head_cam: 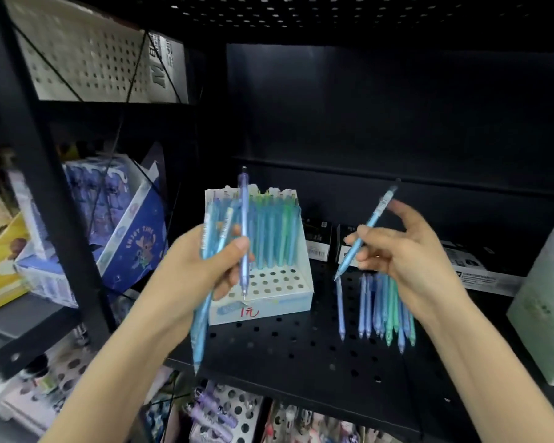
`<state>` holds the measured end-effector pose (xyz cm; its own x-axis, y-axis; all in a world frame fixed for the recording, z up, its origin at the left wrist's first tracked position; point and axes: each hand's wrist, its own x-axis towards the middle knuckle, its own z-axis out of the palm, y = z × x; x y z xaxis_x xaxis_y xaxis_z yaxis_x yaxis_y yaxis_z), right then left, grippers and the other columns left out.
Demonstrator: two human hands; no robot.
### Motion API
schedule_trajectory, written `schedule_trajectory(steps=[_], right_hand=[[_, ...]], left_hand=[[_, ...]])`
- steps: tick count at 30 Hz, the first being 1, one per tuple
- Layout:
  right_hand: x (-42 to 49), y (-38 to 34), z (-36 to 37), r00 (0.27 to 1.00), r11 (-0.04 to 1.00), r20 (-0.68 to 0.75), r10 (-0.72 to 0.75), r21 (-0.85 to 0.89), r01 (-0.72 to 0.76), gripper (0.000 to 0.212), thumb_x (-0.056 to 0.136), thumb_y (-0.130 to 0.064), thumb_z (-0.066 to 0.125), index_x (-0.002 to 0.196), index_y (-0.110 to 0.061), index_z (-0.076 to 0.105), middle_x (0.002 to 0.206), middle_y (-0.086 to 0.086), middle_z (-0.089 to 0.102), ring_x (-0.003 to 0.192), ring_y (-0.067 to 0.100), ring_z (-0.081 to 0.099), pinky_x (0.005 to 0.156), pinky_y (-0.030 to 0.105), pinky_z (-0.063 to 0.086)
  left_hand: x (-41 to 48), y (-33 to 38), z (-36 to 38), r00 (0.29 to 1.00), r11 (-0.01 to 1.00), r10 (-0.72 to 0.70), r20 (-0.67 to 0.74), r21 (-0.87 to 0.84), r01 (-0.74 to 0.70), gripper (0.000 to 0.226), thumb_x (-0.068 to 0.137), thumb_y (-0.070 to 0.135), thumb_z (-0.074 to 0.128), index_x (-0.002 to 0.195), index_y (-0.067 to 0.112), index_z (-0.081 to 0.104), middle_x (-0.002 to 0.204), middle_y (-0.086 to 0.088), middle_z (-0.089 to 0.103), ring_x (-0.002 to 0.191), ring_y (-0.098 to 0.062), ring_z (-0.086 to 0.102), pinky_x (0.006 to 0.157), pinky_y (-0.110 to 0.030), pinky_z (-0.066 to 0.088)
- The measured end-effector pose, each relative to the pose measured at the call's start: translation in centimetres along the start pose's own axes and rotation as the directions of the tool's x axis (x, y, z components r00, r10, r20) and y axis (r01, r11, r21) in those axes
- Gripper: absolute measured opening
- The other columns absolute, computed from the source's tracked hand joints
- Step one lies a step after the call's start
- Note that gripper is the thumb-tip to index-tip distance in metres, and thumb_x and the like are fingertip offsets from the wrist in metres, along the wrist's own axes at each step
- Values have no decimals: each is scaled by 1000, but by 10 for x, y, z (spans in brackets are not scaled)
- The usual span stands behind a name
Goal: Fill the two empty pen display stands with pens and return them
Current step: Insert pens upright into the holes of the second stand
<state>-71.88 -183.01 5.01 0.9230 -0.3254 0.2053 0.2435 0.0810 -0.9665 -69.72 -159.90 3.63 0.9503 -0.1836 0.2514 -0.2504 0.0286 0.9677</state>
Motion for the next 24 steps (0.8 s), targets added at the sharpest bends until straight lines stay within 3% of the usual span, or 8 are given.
schedule_trajectory(steps=[3, 6, 10, 12, 15, 19, 24], right_hand=[[5, -3, 11, 998, 1000, 68, -4, -28, 6, 30, 83, -1, 63, 112, -8, 57, 83, 15, 72, 55, 13, 61, 53, 22, 53], [6, -2, 25, 997, 1000, 71, -11, 19, 9, 12, 90, -15, 58, 99, -7, 62, 84, 14, 71, 56, 13, 65, 52, 18, 52], [5, 1, 42, 995, 994, 22, -96, -49, 97, 19, 85, -28, 62, 85, -10, 68, 75, 12, 71, 55, 15, 63, 50, 17, 50], [7, 3, 50, 988, 985, 1, -153, -84, 153, 18, 80, -25, 70, 80, -8, 69, 67, 11, 68, 53, 16, 58, 48, 19, 49], [9, 9, 71, 973, 970, 19, -228, -76, 229, 16, 78, -13, 73, 88, -4, 64, 61, 9, 64, 50, 16, 59, 50, 23, 51], [17, 27, 103, 955, 944, 72, -287, -151, 295, 14, 82, -13, 70, 91, -6, 62, 64, 13, 66, 55, 21, 66, 56, 28, 56], [26, 44, 122, 952, 915, 63, -300, -264, 306, 11, 84, -17, 68, 83, -9, 60, 69, 13, 66, 56, 18, 66, 54, 22, 54]], left_hand=[[5, -3, -19, 996, 1000, 19, -91, -13, -20, 11, 89, 18, 58, 96, 11, 59, 73, -12, 59, 52, -10, 48, 60, -32, 41], [5, -7, -28, 991, 1000, 28, -130, -9, -29, 6, 89, 19, 57, 93, 14, 59, 75, -16, 58, 51, -10, 47, 57, -30, 38], [6, -12, -37, 990, 1000, 27, -140, 6, -26, 6, 91, 20, 56, 93, 15, 59, 79, -20, 58, 52, -14, 44, 55, -30, 36], [7, -14, -39, 990, 1000, 29, -140, 2, -29, 6, 91, 19, 56, 94, 14, 59, 77, -19, 57, 54, -16, 43, 54, -30, 36], [8, -19, -41, 988, 999, 20, -152, -31, -25, 6, 91, 18, 56, 93, 14, 59, 75, -17, 57, 52, -13, 45, 57, -32, 37], [10, -24, -43, 987, 998, 6, -162, -62, -16, 6, 91, 18, 56, 95, 14, 59, 70, -12, 54, 50, -10, 47, 55, -31, 37], [11, -27, -44, 989, 996, -6, -147, -84, -6, 4, 92, 15, 56, 93, 17, 59, 68, -12, 56, 46, -7, 47, 48, -25, 36]])
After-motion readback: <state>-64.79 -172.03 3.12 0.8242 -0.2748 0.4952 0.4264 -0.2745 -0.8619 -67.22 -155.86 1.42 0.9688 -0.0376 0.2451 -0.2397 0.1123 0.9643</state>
